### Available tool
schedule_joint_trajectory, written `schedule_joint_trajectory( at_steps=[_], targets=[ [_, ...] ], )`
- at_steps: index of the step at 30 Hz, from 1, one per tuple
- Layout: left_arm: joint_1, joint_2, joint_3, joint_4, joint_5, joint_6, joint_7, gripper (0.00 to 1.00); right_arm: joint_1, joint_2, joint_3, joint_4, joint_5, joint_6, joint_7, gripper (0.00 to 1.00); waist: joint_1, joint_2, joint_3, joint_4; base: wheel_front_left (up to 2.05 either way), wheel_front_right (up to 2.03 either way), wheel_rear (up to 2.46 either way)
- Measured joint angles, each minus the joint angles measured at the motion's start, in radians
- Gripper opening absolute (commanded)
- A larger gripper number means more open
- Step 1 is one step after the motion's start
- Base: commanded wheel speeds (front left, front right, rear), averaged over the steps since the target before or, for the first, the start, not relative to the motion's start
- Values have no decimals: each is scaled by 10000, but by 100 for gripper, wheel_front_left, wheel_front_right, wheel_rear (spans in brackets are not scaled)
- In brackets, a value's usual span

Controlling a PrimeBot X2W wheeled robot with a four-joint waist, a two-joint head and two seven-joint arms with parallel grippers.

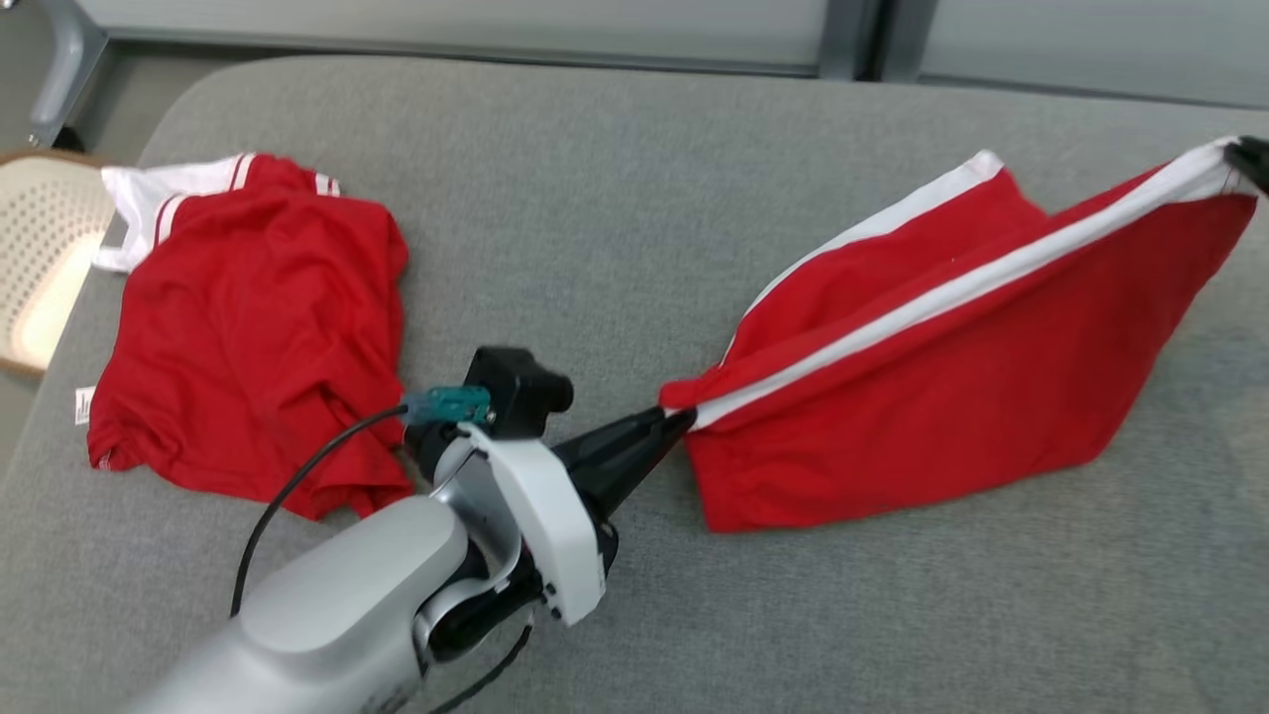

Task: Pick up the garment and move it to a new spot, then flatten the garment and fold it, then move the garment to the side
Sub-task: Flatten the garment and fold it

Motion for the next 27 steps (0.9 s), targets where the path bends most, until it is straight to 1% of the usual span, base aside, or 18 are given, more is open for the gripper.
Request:
schedule_joint_trajectory(
  at_steps=[5,10,17,22,23,24,25,26,27],
  targets=[
    [-805,-476,-100,577,-29,-52,-127,0,-972,337,291,564,-577,0,21,0,0,0,737,381,0,0,0],
    [-1407,-740,-458,895,-249,-63,-366,0,-1700,711,499,1221,-936,-2,-422,0,0,0,1331,733,0,0,0],
    [-1930,-917,-972,1300,-663,-65,-786,0,-2224,1106,825,2167,-1323,-2,-1072,0,0,0,1886,1034,0,0,0],
    [-2201,-909,-1241,1547,-811,-65,-1087,0,-2421,1306,1003,2715,-1446,-2,-1429,0,0,0,2127,1133,0,0,0],
    [-2231,-911,-1289,1576,-846,-65,-1122,0,-2434,1344,1043,2807,-1442,-2,-1467,0,0,0,2158,1147,0,0,0],
    [-2267,-913,-1331,1605,-886,-65,-1152,8,-2441,1383,1070,2913,-1427,0,-1503,0,0,0,2183,1159,0,0,0],
    [-2311,-915,-1365,1643,-940,-65,-1168,30,-2460,1438,1074,3051,-1377,-2,-1553,13,0,0,2207,1167,0,0,0],
    [-2342,-915,-1388,1670,-1024,-65,-1168,70,-2489,1459,1104,3154,-1413,0,-1605,100,0,0,2228,1172,0,0,0],
    [-2351,-924,-1417,1708,-1070,-65,-1174,100,-2522,1488,1097,3290,-1434,-2,-1659,100,0,0,2237,1172,0,0,0]
  ],
)
